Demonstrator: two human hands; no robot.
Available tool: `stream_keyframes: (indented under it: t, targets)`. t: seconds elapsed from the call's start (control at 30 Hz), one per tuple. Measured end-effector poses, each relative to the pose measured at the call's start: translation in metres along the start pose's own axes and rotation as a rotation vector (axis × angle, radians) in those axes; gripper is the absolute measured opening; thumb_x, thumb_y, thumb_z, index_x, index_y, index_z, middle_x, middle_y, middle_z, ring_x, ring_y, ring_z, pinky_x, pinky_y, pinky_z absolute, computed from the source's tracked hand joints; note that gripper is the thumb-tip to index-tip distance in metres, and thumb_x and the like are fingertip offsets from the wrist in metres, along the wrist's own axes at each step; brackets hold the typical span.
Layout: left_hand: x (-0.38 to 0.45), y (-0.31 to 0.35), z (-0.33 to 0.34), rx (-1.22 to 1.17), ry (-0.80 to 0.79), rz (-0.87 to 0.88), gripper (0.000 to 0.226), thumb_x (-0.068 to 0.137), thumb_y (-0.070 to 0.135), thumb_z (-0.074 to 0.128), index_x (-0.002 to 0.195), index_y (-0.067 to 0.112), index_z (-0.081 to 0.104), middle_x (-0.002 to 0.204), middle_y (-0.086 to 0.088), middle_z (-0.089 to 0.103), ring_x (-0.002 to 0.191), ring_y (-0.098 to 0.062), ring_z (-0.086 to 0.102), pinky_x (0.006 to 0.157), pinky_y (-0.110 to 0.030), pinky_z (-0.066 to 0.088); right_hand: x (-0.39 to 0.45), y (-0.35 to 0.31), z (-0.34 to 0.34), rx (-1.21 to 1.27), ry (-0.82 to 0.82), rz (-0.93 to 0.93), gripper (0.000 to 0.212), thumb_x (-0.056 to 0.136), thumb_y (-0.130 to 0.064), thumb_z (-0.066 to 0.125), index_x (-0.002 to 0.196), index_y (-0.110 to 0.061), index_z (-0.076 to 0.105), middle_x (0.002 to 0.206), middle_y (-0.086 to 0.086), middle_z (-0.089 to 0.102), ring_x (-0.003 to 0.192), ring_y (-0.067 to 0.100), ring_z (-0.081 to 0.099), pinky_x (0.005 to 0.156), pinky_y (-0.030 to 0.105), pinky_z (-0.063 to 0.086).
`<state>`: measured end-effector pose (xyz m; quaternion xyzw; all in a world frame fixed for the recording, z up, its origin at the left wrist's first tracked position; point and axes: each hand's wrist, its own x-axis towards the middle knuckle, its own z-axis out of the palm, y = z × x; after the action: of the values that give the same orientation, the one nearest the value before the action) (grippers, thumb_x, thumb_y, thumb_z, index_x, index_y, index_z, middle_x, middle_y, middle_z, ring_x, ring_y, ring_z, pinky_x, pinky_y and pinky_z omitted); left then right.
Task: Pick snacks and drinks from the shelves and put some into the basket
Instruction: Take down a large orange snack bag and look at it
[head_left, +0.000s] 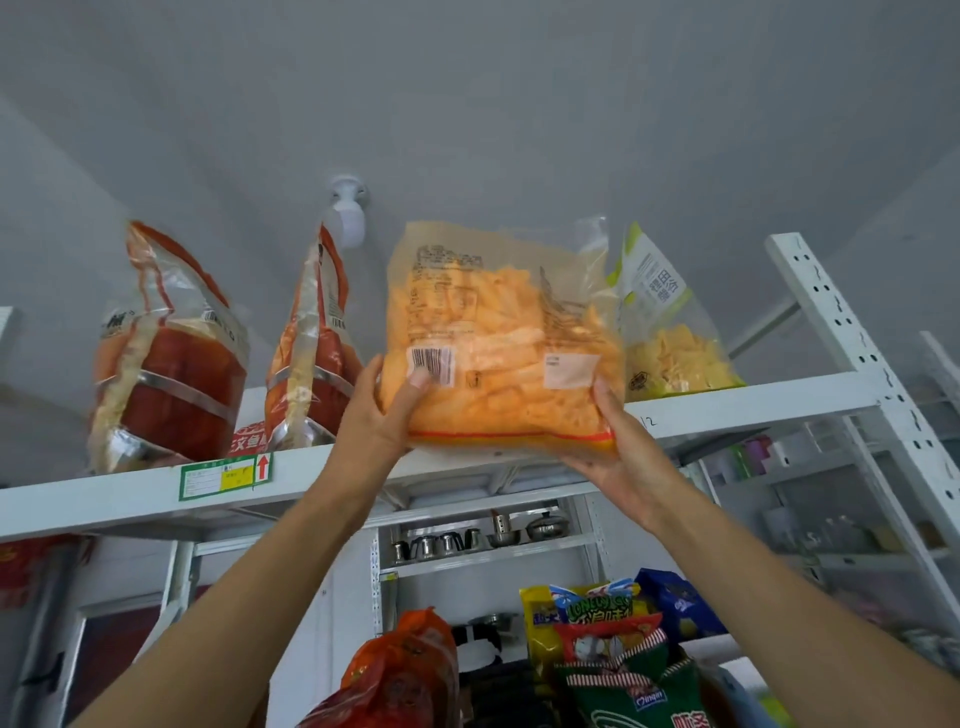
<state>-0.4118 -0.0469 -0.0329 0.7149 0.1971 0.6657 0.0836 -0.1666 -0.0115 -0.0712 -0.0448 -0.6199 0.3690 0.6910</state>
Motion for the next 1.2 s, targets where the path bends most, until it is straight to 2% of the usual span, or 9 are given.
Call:
stream_keyframes:
  t: [0.07, 0.13, 0.23, 0.37, 0.53, 0.83, 0.97, 1.07, 1.2]
  targets:
    - [-0.013, 0.003, -0.001, -0.05, -0.078, -0.028, 0.077, 0.071, 0.072, 0.064, 0.134, 0.031, 0.048, 0.12, 0.005, 0.068, 0.105, -0.015, 0.069, 0.086, -0.034, 0.058, -0.007, -0.002, -0.01, -0.012, -0.05, 0.025, 0.05, 0.085, -0.05, 0.054, 0.127, -0.024, 0.06, 0.124, 0.007, 0.068, 0.118, 0.023, 0.063, 0.097, 0.041, 0.052]
    - [-0.025, 0.003, -0.001, -0.072, -0.119, -0.046, 0.063, 0.079, 0.062, 0.068, 0.13, 0.028, 0.054, 0.114, 0.002, 0.072, 0.103, -0.016, 0.071, 0.091, -0.035, 0.057, -0.014, -0.003, -0.018, -0.047, -0.11, 0.05, 0.057, 0.073, -0.057, 0.068, 0.121, -0.026, 0.065, 0.124, 0.007, 0.068, 0.117, 0.022, 0.063, 0.092, 0.038, 0.055]
    - [-0.04, 0.0, -0.002, -0.169, -0.133, -0.06, 0.065, 0.075, 0.049, 0.074, 0.131, 0.024, 0.055, 0.119, -0.001, 0.071, 0.108, -0.021, 0.069, 0.094, -0.039, 0.055, -0.024, -0.002, -0.029, -0.133, -0.18, 0.09, 0.091, 0.051, -0.068, 0.082, 0.128, -0.026, 0.06, 0.127, 0.005, 0.066, 0.119, 0.021, 0.062, 0.1, 0.044, 0.049]
    - [-0.057, -0.007, 0.0, -0.213, -0.082, -0.098, 0.05, 0.084, 0.035, 0.074, 0.13, 0.027, 0.055, 0.118, 0.002, 0.071, 0.109, -0.021, 0.069, 0.091, -0.038, 0.056, -0.034, 0.001, -0.037, -0.177, -0.26, 0.127, 0.096, 0.057, -0.067, 0.08, 0.138, -0.024, 0.051, 0.134, 0.006, 0.061, 0.126, 0.024, 0.057, 0.111, 0.054, 0.037]
    - [-0.075, -0.016, 0.002, -0.22, -0.054, -0.182, 0.061, 0.074, 0.046, 0.076, 0.129, 0.027, 0.057, 0.121, -0.001, 0.07, 0.111, -0.023, 0.068, 0.099, -0.047, 0.051, -0.047, 0.0, -0.032, -0.185, -0.319, 0.157, 0.101, 0.052, -0.069, 0.081, 0.138, -0.025, 0.05, 0.134, 0.004, 0.062, 0.125, 0.023, 0.058, 0.101, 0.044, 0.05]
    - [-0.087, -0.017, 0.001, -0.21, -0.014, -0.251, 0.05, 0.08, 0.04, 0.072, 0.126, 0.025, 0.058, 0.115, -0.001, 0.073, 0.106, -0.023, 0.07, 0.096, -0.046, 0.053, -0.056, 0.004, -0.024, -0.165, -0.236, 0.211, 0.117, 0.034, -0.068, 0.087, 0.134, -0.016, 0.054, 0.127, 0.007, 0.066, 0.116, 0.023, 0.064, 0.085, 0.033, 0.058]
    - [-0.089, -0.017, -0.003, -0.199, 0.002, -0.259, 0.054, 0.08, 0.044, 0.075, 0.127, 0.024, 0.059, 0.115, -0.003, 0.073, 0.105, -0.024, 0.07, 0.098, -0.05, 0.052, -0.057, 0.002, -0.021, -0.176, -0.223, 0.224, 0.112, 0.033, -0.066, 0.089, 0.128, -0.015, 0.058, 0.123, 0.008, 0.068, 0.113, 0.024, 0.066, 0.088, 0.036, 0.058]
    - [-0.089, -0.016, -0.004, -0.168, 0.013, -0.243, 0.054, 0.08, 0.049, 0.074, 0.126, 0.026, 0.059, 0.114, 0.0, 0.073, 0.104, -0.022, 0.071, 0.096, -0.048, 0.053, -0.055, 0.006, -0.017, -0.147, -0.128, 0.203, 0.111, 0.029, -0.063, 0.092, 0.122, -0.01, 0.062, 0.114, 0.011, 0.072, 0.104, 0.024, 0.07, 0.08, 0.033, 0.06]
    - [-0.085, -0.006, 0.002, -0.129, 0.138, -0.187, 0.065, 0.073, 0.058, 0.075, 0.127, 0.028, 0.056, 0.116, 0.001, 0.071, 0.101, -0.017, 0.071, 0.086, -0.035, 0.057, -0.052, 0.01, -0.006, -0.133, 0.013, 0.103, 0.104, 0.024, -0.066, 0.09, 0.112, -0.014, 0.068, 0.107, 0.012, 0.074, 0.097, 0.026, 0.072, 0.086, 0.042, 0.059]
